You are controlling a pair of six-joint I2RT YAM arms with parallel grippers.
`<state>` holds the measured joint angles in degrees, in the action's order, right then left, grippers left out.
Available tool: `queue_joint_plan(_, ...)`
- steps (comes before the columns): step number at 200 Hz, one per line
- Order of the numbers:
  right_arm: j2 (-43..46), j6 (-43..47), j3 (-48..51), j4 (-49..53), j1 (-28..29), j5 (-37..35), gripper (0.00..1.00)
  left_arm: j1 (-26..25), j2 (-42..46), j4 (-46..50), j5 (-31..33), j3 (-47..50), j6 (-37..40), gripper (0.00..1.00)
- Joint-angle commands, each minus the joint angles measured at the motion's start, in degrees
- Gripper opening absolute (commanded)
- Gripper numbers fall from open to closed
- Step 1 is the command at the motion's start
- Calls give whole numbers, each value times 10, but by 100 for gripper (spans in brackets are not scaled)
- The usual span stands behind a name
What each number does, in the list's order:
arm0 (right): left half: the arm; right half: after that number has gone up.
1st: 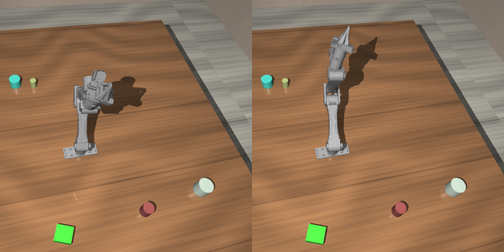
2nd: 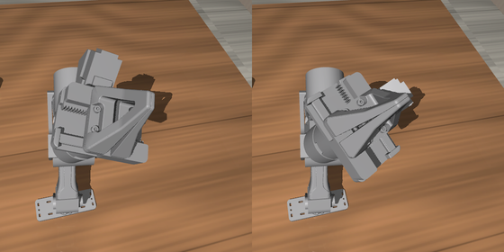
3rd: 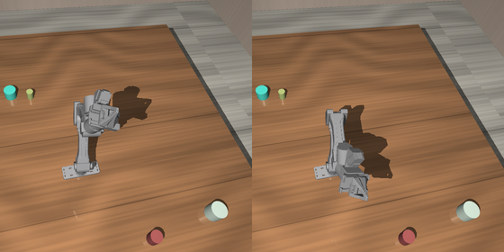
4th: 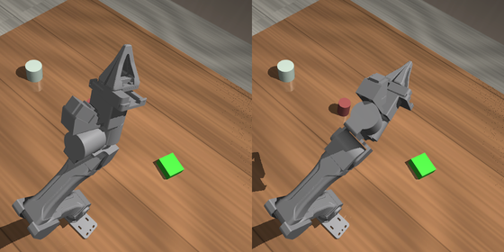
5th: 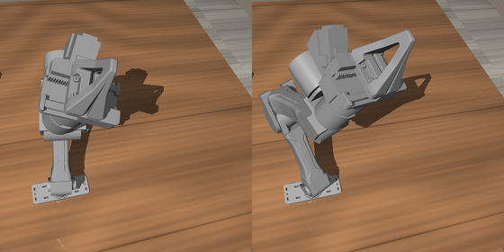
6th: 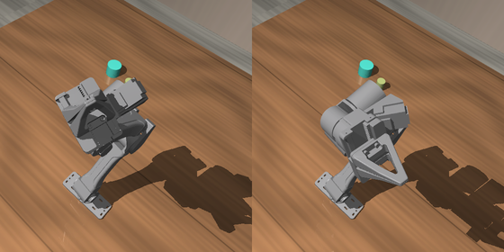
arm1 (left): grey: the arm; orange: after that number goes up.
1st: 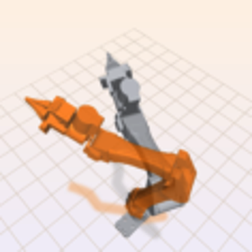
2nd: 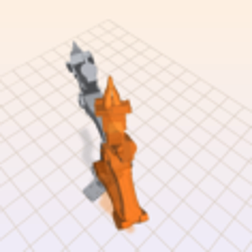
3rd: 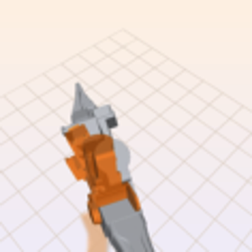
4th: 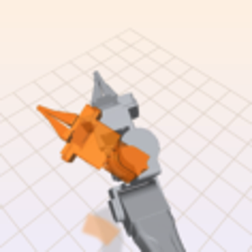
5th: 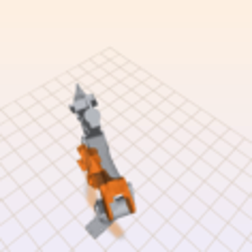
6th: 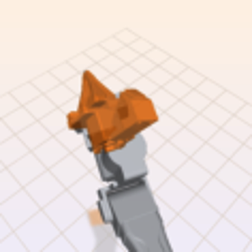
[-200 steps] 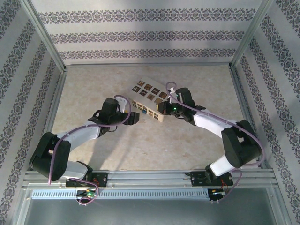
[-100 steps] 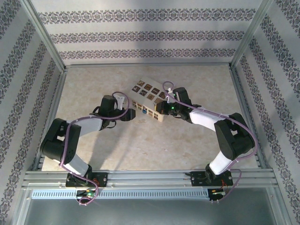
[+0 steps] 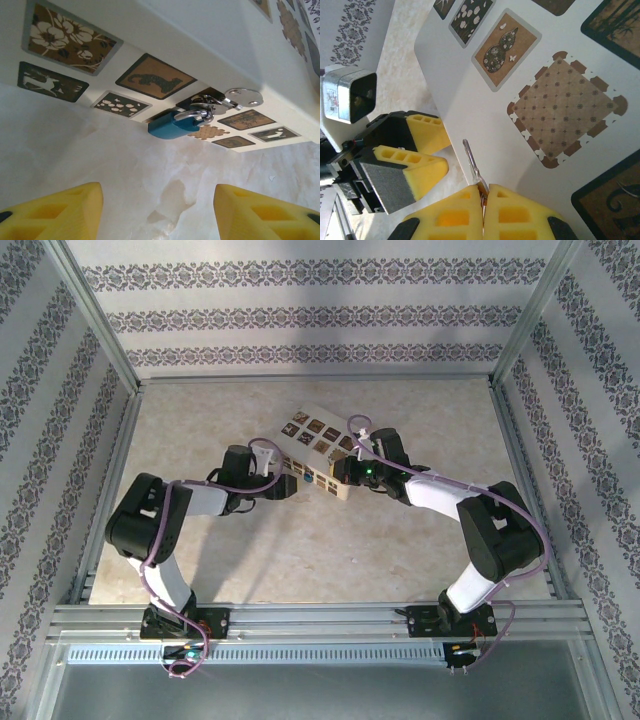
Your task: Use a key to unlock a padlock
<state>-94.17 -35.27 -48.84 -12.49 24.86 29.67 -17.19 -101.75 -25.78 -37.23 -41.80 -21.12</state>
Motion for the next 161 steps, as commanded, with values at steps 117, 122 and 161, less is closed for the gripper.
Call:
queue_joint_plan(117, -1, 5, 16, 31, -5, -7, 0, -31, -83, -115, -31, -49, -35, 61)
queue_joint_plan(122, -1, 5, 16, 31, -5, -7, 0, -33, -84, -113, -33, -51, -35, 60)
queue_joint_plan(161, -2, 5, 16, 30, -5, -5, 0, -41, -90, -101, -34, -60, -28, 58)
